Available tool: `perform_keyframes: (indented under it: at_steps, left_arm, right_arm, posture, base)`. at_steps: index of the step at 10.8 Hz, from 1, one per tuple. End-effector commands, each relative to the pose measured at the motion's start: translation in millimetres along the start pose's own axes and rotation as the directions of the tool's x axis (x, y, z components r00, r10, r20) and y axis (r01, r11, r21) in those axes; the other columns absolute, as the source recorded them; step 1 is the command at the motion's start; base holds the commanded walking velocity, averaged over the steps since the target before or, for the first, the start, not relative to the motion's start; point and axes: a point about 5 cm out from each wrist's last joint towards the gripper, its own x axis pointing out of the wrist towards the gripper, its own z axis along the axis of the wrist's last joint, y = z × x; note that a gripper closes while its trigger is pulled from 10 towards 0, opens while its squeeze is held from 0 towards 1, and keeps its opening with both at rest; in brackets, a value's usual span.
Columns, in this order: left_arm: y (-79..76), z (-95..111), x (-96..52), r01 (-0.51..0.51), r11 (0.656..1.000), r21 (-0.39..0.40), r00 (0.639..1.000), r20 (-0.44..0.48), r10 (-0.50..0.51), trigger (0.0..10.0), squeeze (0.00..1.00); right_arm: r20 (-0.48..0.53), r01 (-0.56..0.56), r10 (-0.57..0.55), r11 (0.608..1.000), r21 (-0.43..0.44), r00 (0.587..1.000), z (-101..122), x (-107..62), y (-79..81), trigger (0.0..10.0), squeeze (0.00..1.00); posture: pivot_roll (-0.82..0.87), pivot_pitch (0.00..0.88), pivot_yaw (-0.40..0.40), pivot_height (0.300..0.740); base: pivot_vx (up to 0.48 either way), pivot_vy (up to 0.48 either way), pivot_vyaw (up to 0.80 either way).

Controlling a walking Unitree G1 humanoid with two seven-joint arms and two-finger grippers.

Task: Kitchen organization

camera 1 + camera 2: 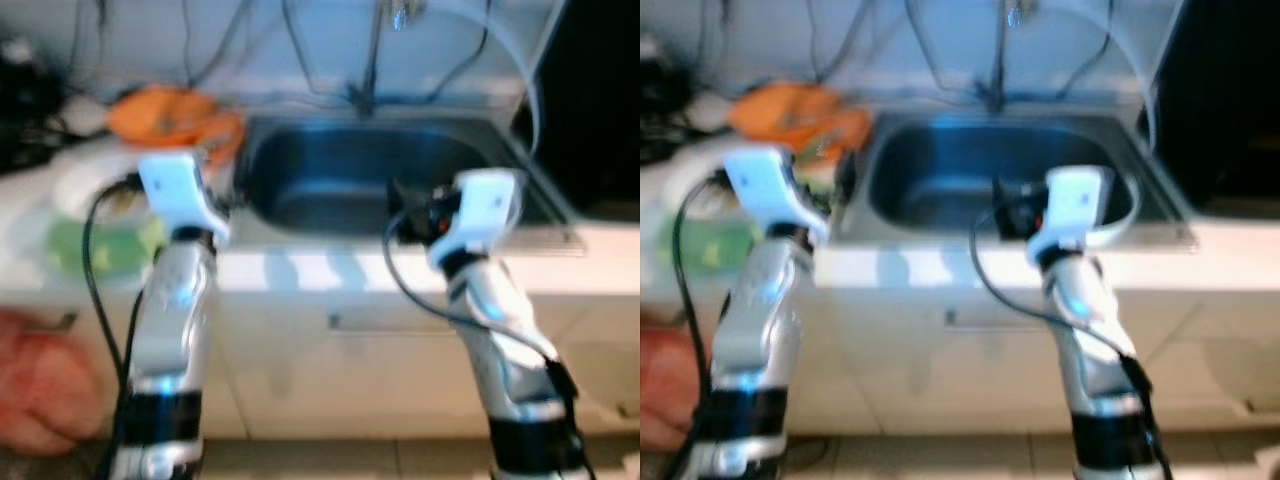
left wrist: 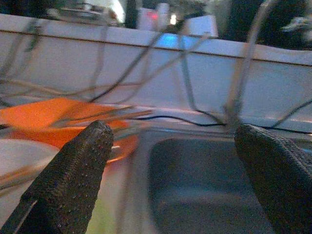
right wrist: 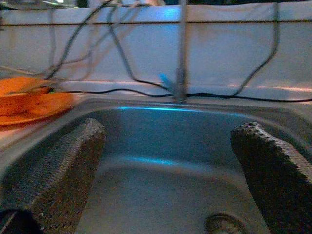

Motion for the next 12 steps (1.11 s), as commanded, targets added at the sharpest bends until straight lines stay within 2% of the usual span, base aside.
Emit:
perform_keyframes:
  at_steps: [1, 4, 7, 9, 12]
  left_arm:
    - [-10.6, 2.5, 0.7, 0.032, 0.999, -0.008, 0.999, 0.008, -0.032, 10.0, 0.00]
    - [-12.8, 2.8, -0.2, 0.033, 0.999, 0.008, 0.999, 0.011, -0.033, 10.0, 0.00]
    - [-8.7, 3.1, 0.0, -0.024, 0.998, 0.063, 1.000, 0.021, 0.023, 10.0, 0.00]
    - [-8.9, 3.3, 0.5, -0.022, 0.998, 0.064, 1.000, 0.022, 0.020, 10.0, 0.00]
    - [-11.0, 0.7, 2.2, -0.008, 0.997, 0.072, 1.000, 0.004, 0.007, 10.0, 0.00]
  right_arm:
    - [0.002, 0.024, -0.024, 1.000, 0.004, 1.000, 1.5, -3.2, -9.4, 10.0, 0.00]
    - [0.005, 0.020, -0.020, 1.000, 0.015, 1.000, 1.8, -4.3, -8.5, 10.0, 0.00]
    - [0.035, -0.024, 0.023, 0.999, 0.026, 0.999, 6.3, -7.0, -4.1, 10.0, 0.00]
    - [0.035, -0.021, 0.020, 1.000, 0.023, 0.999, 6.4, -6.6, -3.6, 10.0, 0.00]
    - [0.036, -0.005, 0.004, 0.999, 0.041, 0.999, 6.1, -5.6, -4.2, 10.0, 0.00]
  posture:
    - [0.11, 0.000, 0.005, 0.740]
    - [0.10, 0.000, 0.009, 0.740]
    - [0.10, 0.000, 0.008, 0.740]
    - [0.10, 0.000, 0.010, 0.740]
    - [0.10, 0.000, 0.014, 0.740]
  base:
    - [0.416, 0.000, 0.00]
    - [0.111, 0.000, 0.00]
    - [0.000, 0.000, 0.00]
    - [0.000, 0.000, 0.80]
    - [0.000, 0.000, 0.00]
